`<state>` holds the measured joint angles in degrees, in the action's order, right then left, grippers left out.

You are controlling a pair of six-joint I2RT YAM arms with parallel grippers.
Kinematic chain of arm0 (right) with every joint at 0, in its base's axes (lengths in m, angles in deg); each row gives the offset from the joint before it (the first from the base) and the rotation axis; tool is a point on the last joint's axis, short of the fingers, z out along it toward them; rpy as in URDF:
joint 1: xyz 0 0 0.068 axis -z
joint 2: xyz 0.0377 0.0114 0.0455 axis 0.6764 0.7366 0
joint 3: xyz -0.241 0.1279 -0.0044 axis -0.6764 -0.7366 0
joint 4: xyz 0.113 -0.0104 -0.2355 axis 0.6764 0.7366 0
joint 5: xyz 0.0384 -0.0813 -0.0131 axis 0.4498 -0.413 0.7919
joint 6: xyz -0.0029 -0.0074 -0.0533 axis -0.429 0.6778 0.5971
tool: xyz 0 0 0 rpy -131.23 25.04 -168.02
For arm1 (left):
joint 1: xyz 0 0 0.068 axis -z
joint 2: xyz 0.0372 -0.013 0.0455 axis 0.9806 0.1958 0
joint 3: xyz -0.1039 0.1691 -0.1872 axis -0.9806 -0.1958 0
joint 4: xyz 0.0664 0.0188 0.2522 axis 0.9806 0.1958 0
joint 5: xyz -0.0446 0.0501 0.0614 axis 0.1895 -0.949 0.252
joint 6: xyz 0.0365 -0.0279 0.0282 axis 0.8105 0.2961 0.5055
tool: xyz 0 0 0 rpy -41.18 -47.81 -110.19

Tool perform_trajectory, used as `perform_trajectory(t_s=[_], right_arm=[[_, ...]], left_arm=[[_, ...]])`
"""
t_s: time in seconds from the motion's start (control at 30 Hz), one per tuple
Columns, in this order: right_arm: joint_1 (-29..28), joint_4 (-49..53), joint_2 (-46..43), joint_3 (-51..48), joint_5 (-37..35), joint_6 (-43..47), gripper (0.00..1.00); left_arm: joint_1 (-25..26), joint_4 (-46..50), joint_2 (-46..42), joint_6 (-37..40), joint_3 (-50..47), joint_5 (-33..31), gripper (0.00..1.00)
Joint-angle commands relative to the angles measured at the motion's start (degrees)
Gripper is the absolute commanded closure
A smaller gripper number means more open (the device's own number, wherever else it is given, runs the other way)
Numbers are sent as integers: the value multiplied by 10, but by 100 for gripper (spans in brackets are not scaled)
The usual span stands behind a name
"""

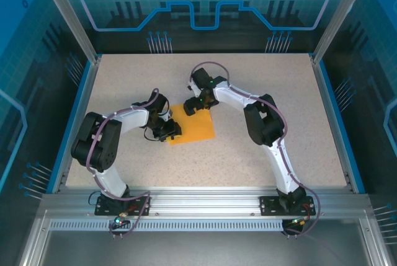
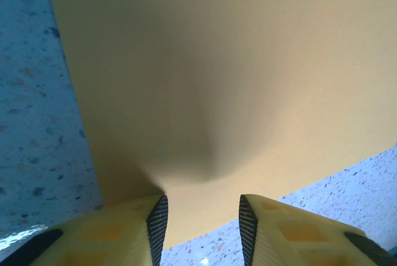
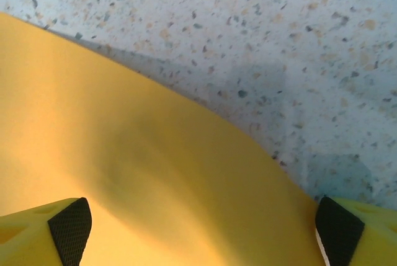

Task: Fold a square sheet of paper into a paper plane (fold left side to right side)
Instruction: Pick up the square sheet of paper from the center of the table.

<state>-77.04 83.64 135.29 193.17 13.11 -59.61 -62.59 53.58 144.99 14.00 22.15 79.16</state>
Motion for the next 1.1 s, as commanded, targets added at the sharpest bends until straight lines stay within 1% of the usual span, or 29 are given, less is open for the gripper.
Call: perform_trajectory(t_s=[0.0,0.07,0.17,0.23,0.3,0.5,0.6,0.7,0.77,0.97,1.07], right_arm=[[-11,51,-27,-11,35,9,7],[-11,59,-27,-7,39,14,11],[-11,63,-32,-5,58,18,20],[-11,65,-36,-4,68,19,25],[-10,64,-40,-4,83,19,33],[3,51,-63,-12,159,5,60],[13,25,-98,-41,194,-8,70],[24,-2,-139,-78,231,-18,80],[31,-17,-164,-100,254,-25,84],[47,-33,-224,-141,301,-36,85],[64,-49,-278,-174,329,-47,85]], left_arm=[[0,0,14,6,-10,-18,60],[0,-1,12,5,-10,-18,60],[0,-4,7,4,-10,-17,60],[0,-6,1,5,-10,-15,59],[0,-8,-7,6,-10,-15,58],[-5,-1,-55,15,-3,-14,48],[-15,-2,-90,12,-7,-10,43],[-27,-8,-123,10,-11,0,40],[-34,-9,-146,10,-13,3,39],[-53,-30,-206,6,-18,37,35],[-65,-79,-254,-5,-37,67,28]])
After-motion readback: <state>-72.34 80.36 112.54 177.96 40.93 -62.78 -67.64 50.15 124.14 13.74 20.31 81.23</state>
